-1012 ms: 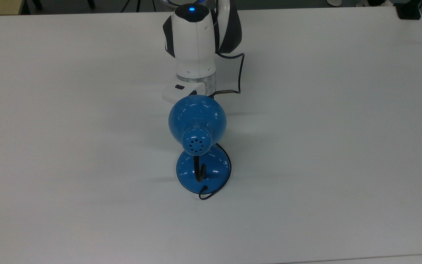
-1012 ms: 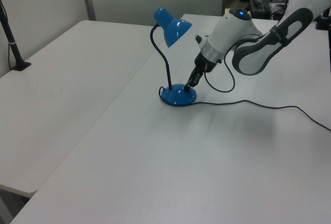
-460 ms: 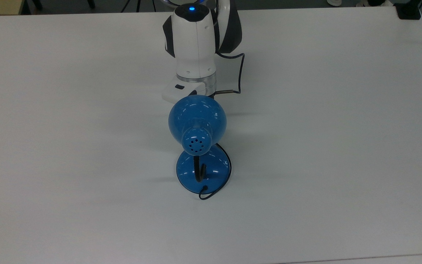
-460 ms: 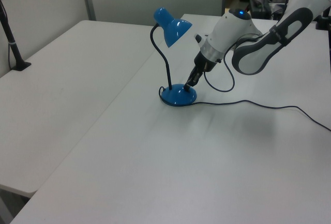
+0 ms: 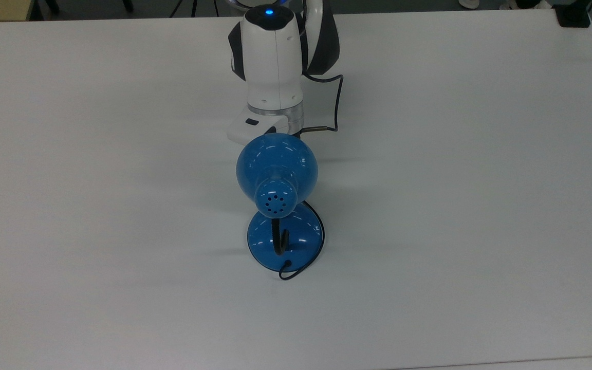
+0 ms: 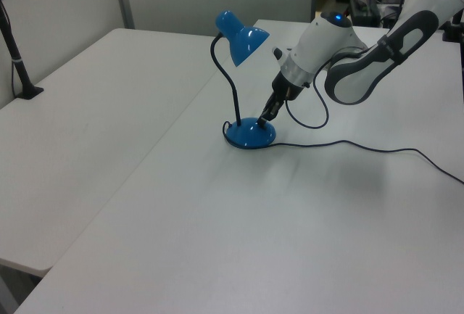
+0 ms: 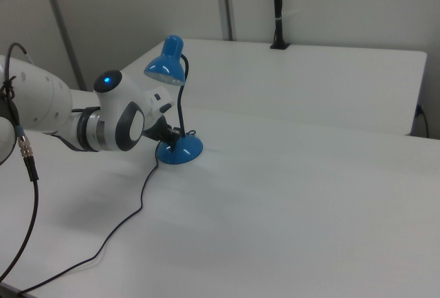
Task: Turn on the lamp
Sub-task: 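Hold the press on the switch until the lamp lights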
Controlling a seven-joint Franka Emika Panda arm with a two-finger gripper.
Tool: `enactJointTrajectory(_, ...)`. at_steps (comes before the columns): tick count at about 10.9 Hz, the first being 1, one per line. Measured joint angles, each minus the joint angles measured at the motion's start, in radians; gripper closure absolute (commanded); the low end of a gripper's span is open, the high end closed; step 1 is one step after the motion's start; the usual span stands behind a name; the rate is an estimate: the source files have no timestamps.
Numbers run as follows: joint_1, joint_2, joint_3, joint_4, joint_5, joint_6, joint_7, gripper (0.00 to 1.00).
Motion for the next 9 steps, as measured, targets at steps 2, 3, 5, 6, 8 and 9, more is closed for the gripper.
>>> enactJointTrajectory(2, 0.0, 0.006, 0.0, 0.005, -0.001, 0.0, 0.0, 0.97)
enactJointTrajectory(3, 0.0, 0.011, 0.0, 0.011, -0.009, 0.0, 0.0, 0.97)
enactJointTrajectory(5, 0.0, 0.017, 0.0, 0.018, -0.022, 0.0, 0.0, 0.97)
enactJointTrajectory(6, 0.0, 0.02, 0.0, 0.023, -0.023, 0.0, 0.0, 0.97)
enactJointTrajectory(8, 0.0, 0.022, 0.0, 0.029, -0.023, 0.0, 0.0, 0.97)
enactJointTrajectory(9, -0.001, 0.018, 0.0, 0.03, -0.023, 0.0, 0.0, 0.97)
